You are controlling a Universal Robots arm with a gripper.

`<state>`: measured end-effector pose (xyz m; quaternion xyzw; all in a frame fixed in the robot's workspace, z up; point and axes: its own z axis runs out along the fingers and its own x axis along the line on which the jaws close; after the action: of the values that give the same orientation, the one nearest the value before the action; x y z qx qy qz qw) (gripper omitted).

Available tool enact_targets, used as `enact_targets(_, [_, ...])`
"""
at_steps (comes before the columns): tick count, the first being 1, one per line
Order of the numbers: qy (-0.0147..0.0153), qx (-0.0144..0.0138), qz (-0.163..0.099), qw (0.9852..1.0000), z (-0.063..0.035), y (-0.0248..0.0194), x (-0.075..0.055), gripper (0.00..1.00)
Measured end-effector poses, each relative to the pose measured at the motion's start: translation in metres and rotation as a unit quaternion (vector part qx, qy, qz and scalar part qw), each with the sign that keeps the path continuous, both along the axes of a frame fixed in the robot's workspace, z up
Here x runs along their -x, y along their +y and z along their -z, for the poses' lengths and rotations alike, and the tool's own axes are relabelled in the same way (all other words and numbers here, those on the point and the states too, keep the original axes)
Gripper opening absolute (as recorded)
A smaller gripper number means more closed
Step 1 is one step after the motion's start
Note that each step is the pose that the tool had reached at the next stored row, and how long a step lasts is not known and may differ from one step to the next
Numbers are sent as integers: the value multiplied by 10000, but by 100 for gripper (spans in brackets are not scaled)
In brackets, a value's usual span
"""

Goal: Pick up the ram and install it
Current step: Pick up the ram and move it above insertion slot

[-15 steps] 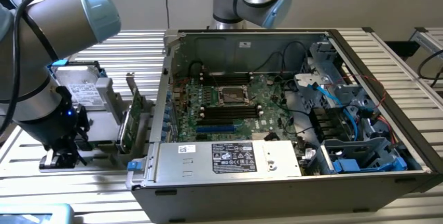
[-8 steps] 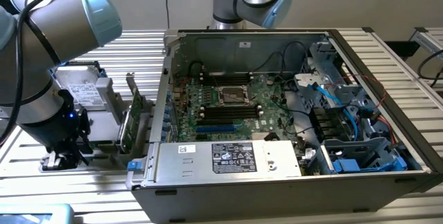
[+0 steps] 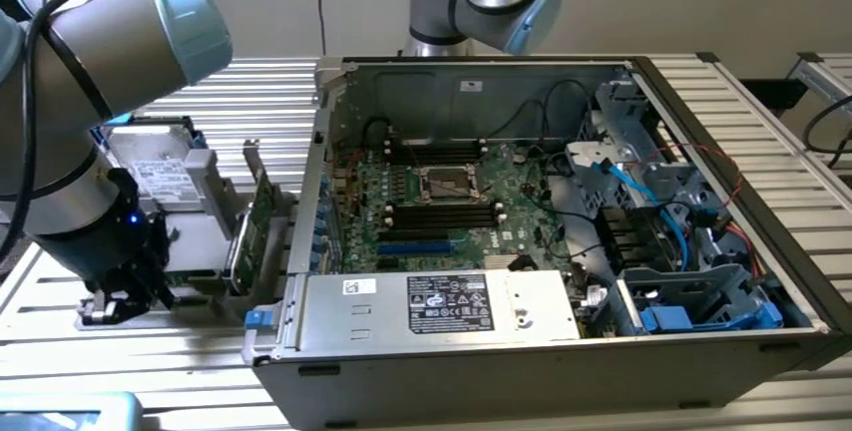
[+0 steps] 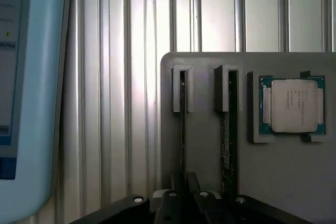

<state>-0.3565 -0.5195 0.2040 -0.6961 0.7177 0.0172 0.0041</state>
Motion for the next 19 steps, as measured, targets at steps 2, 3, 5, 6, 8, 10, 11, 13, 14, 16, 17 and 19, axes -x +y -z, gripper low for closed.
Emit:
enact_targets(2, [0,0,1,10000,-94,-7,2,14])
enact_targets(3, [0,-1,0,10000,-137,-10,2,14])
enact_targets(5, [0,1,0,10000,-230,-16,3,14])
enact_targets(6, [0,0,0,10000,-274,-18,4,14])
enact_targets(8, [0,0,0,10000,-365,-20,4,14])
enact_targets(10, [1,1,0,10000,-457,-23,4,14])
enact_targets(11, [0,1,0,10000,-502,-25,4,14])
enact_targets(13, [0,0,0,10000,-638,-26,4,14])
enact_targets(14, [-1,0,0,10000,-684,-27,4,14])
enact_targets(16, [-1,0,0,10000,-776,-30,4,14])
enact_targets(17, [-1,0,0,10000,-819,-31,4,14])
enact_targets(19, [-2,0,0,10000,-911,-33,4,14])
